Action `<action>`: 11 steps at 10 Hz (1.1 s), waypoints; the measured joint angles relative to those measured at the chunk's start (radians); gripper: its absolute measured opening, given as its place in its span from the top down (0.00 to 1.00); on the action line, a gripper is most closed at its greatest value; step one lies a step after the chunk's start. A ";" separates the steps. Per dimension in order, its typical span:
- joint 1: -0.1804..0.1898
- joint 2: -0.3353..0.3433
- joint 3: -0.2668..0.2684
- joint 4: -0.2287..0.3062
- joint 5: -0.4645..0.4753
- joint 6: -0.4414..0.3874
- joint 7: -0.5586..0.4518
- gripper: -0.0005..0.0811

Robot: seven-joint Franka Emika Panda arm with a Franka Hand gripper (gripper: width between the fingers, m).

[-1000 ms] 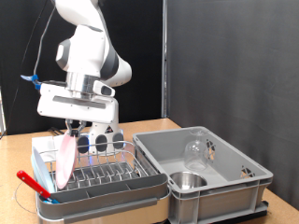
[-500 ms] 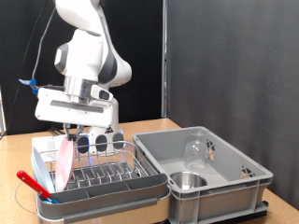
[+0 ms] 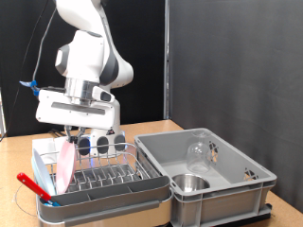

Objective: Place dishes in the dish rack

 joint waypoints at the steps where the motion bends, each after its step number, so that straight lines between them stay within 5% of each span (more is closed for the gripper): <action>1: 0.000 0.001 0.000 0.000 0.000 0.000 0.000 0.96; 2: 0.000 0.001 -0.001 0.000 0.000 0.000 0.000 0.96; 3: 0.000 0.001 -0.001 0.000 0.000 0.000 0.000 0.75; 4: 0.000 0.002 -0.001 0.000 0.000 0.000 0.000 0.75; 7: 0.000 0.006 -0.002 0.000 0.000 0.000 0.001 0.18; 8: 0.000 0.006 -0.002 0.000 0.001 0.000 0.001 0.18; 9: 0.002 0.006 -0.002 0.000 0.005 0.000 0.001 0.04; 11: 0.014 0.000 0.000 0.001 0.027 -0.001 -0.001 0.01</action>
